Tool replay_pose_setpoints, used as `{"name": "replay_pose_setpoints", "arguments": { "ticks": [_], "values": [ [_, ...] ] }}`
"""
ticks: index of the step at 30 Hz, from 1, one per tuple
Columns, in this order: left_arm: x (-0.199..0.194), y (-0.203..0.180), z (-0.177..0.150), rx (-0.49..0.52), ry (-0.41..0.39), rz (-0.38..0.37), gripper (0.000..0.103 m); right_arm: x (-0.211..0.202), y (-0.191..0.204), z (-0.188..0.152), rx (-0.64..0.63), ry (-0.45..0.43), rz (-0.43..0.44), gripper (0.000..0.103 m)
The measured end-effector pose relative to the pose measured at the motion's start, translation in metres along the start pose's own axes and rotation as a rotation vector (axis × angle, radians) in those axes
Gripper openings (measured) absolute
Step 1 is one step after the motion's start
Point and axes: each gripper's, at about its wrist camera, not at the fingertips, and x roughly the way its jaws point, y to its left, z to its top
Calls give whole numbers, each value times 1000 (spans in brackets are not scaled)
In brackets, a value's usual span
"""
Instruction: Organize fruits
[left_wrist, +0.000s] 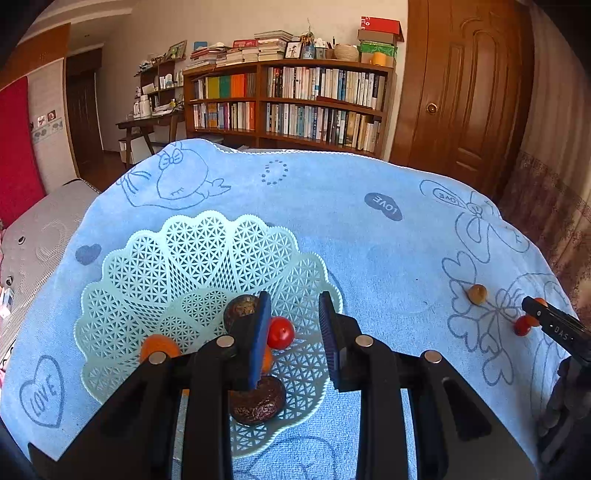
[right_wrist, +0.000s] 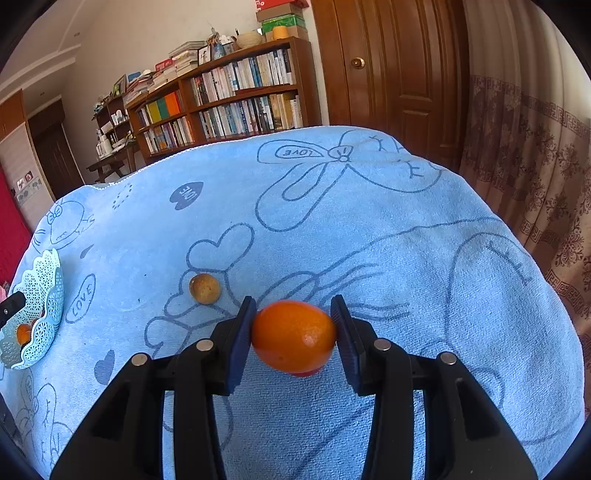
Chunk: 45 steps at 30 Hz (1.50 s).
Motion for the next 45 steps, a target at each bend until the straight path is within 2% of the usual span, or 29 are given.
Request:
{"name": "replay_pose_setpoints", "arguments": {
  "ticks": [4, 9, 16, 21, 29, 38, 41, 43, 45],
  "values": [
    [-3, -17, -17, 33, 58, -91, 30, 0, 0, 0, 5, 0, 2, 42],
    [-15, -46, -45, 100, 123, -214, 51, 0, -1, 1, 9, -1, 3, 42],
    [-23, -90, -81, 223, 198, -351, 54, -3, -2, 2, 12, -10, 10, 42],
    [-14, -108, -93, 254, 249, -392, 54, -5, -5, 4, 19, -17, 17, 42],
    [-13, -115, -95, 246, 274, -455, 54, -5, -3, 3, 10, -18, 19, 42],
    [-14, -144, -105, 306, 301, -498, 54, -5, -3, 3, 11, -17, 21, 42],
    [-10, -150, -108, 316, 313, -493, 52, -5, -2, 3, 11, -18, 22, 42],
    [-11, -153, -110, 335, 302, -485, 41, -5, -2, 3, 11, -18, 22, 42],
    [-12, -155, -110, 338, 303, -499, 25, -5, -2, 3, 10, -17, 22, 42]
  ]
}}
